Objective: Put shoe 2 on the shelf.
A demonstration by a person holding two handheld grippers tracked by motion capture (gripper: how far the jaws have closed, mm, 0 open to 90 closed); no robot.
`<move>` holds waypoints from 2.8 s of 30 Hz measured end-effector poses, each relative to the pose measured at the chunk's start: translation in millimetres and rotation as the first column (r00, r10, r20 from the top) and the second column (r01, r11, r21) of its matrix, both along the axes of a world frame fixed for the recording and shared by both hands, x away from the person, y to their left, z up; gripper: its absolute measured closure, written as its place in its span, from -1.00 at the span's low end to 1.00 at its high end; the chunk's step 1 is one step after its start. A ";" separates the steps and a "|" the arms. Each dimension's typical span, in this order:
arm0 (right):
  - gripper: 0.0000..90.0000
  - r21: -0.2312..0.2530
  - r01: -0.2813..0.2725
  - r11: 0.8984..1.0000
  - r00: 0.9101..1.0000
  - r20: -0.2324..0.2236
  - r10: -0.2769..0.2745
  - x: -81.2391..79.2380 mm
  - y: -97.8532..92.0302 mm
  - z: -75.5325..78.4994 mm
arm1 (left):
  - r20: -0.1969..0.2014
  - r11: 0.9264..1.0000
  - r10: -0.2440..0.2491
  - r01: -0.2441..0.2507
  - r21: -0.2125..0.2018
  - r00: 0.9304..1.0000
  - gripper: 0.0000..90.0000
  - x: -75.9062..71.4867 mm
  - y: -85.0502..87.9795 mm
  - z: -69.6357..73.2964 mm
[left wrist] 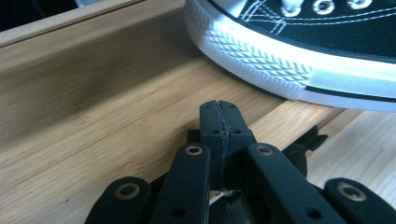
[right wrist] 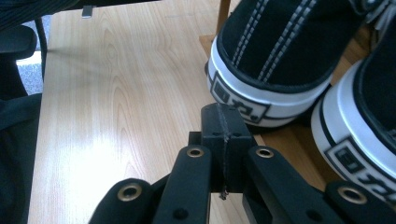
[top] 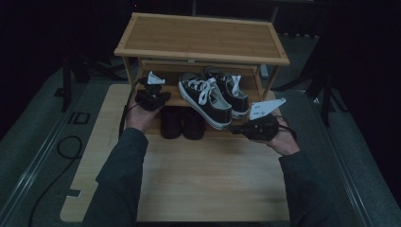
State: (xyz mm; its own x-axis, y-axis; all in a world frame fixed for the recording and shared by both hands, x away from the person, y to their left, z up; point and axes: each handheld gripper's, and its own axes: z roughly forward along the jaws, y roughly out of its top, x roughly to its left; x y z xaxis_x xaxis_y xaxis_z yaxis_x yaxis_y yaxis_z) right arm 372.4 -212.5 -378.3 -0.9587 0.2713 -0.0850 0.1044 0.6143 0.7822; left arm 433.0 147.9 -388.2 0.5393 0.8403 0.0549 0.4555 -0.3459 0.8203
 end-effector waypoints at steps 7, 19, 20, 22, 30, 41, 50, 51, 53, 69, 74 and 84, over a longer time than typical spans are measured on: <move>1.00 0.000 -0.006 1.000 1.000 -0.005 0.006 1.8 7.5 -0.2 | -0.008 1.000 0.021 -0.021 -0.017 1.000 1.00 3.9 1.3 -2.7; 1.00 0.014 -0.023 1.000 1.000 -0.007 0.023 1.6 12.7 -0.8 | -0.013 0.999 0.024 -0.024 -0.021 1.000 1.00 5.5 1.0 -3.6; 1.00 0.010 -0.025 1.000 1.000 -0.008 0.025 1.5 14.1 -0.8 | -0.014 0.999 0.024 -0.024 -0.022 1.000 1.00 5.5 1.0 -3.6; 1.00 0.013 -0.031 0.999 0.999 -0.008 0.031 1.4 16.5 -0.8 | -0.011 1.000 0.025 -0.025 -0.019 1.000 1.00 5.4 0.6 -3.6; 1.00 0.019 -0.048 0.999 0.999 -0.009 0.048 1.7 25.5 -0.4 | -0.005 1.000 0.025 -0.025 -0.002 1.000 1.00 5.1 -1.3 -3.2; 1.00 0.033 -0.069 0.997 0.998 -0.008 0.069 3.2 41.8 0.1 | -0.004 1.000 0.026 -0.026 0.003 1.000 1.00 4.8 -1.8 -3.1; 1.00 0.067 -0.066 0.996 0.998 -0.006 0.067 7.9 56.4 1.6 | -0.007 1.000 0.027 -0.027 -0.002 1.000 1.00 5.0 -1.6 -3.3; 1.00 0.071 -0.069 0.995 0.998 -0.006 0.069 8.2 57.8 1.7 | -0.007 1.000 0.028 -0.028 -0.002 1.000 1.00 5.0 -1.7 -3.3; 1.00 0.078 -0.072 0.994 0.997 -0.010 0.073 8.9 59.7 1.9 | -0.007 1.000 0.030 -0.030 0.002 1.000 1.00 4.9 -2.0 -3.1; 1.00 0.109 -0.095 0.989 0.995 -0.007 0.097 13.0 77.4 -1.0 | -0.009 1.000 0.030 -0.030 -0.006 1.000 1.00 5.2 -1.8 -3.4; 1.00 0.113 -0.098 0.989 0.995 -0.004 0.100 14.2 82.5 -0.8 | -0.007 1.000 0.031 -0.031 0.001 0.999 1.00 4.8 -2.2 -3.2; 1.00 0.132 -0.089 0.987 0.996 0.001 0.090 18.5 89.3 -0.5 | -0.004 1.000 0.030 -0.030 0.002 1.000 1.00 4.7 -2.4 -3.4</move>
State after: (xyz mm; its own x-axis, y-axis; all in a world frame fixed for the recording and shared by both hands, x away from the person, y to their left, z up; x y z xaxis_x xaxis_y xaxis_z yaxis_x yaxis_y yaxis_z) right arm 390.9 -123.2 -378.8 -0.9800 0.1926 -0.0492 0.0577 0.5126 0.8567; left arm 437.7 145.5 -391.6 0.5138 0.8562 0.0543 0.4694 -0.3335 0.8176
